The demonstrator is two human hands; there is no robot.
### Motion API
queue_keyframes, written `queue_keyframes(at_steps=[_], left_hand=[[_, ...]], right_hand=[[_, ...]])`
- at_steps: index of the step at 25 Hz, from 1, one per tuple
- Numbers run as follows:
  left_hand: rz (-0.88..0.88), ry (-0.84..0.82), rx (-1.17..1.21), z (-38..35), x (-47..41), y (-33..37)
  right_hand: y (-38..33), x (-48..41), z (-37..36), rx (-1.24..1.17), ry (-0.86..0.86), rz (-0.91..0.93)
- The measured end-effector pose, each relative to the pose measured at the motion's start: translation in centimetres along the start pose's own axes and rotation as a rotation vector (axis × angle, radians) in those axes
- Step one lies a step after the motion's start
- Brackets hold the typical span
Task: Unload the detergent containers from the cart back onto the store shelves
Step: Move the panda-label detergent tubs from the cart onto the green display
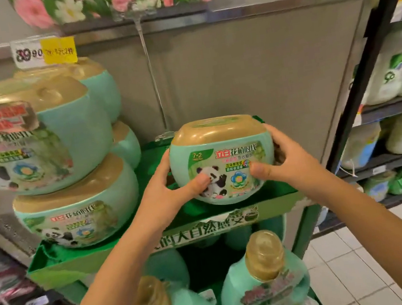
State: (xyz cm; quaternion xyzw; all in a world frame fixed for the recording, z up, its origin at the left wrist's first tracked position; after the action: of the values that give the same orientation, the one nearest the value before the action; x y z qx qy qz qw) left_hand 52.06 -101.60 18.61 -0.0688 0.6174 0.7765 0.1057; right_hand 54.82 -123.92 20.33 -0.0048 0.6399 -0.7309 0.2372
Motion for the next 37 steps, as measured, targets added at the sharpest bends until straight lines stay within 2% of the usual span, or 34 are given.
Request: queue_keyframes(at_steps=[4,9,13,21,32,37], left_hand=[[0.035,0.024,-0.165,-0.2,-1.6,-0.3],[0.116,0.145,-0.315,0.0,-2.1,-1.6],[0.250,0.329,-0.314,0.9,-2.7,-2.6],[0.280,0.573,-0.244,2.3,-4.1,-3.0],[0.316,0.597,-0.259,2.5,-5.0,-3.4],[0.338,0.588,-0.298,2.3,-4.9,-3.2]], right_hand=[[2.3,-2.3,1.3,0.040,-0.085,0.016],[3.8,-5.5,2.0,0.164,-0.211,-0.025],[4.5,-7.6,2.0,0.204,-0.148,-0.035],[5.4,-11.5,-0.4,0.264,0.024,-0.011],[5.8,-13.1,-1.4,0.260,0.084,0.028],[5.7,-13.2,-1.7,0.270,0.043,0.012]])
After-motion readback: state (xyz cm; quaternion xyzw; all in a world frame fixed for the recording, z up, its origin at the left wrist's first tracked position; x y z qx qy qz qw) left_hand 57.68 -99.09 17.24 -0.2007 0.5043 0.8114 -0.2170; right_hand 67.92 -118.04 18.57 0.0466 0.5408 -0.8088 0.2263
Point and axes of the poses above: each hand's wrist, its own x-axis away from the middle knuckle, its own z-axis out of the back of the hand, y = z × x, the point moved 5 cm from there along -x, towards the middle knuckle, and after that the axes turned 1 degree about z, right-handed, at the moved point
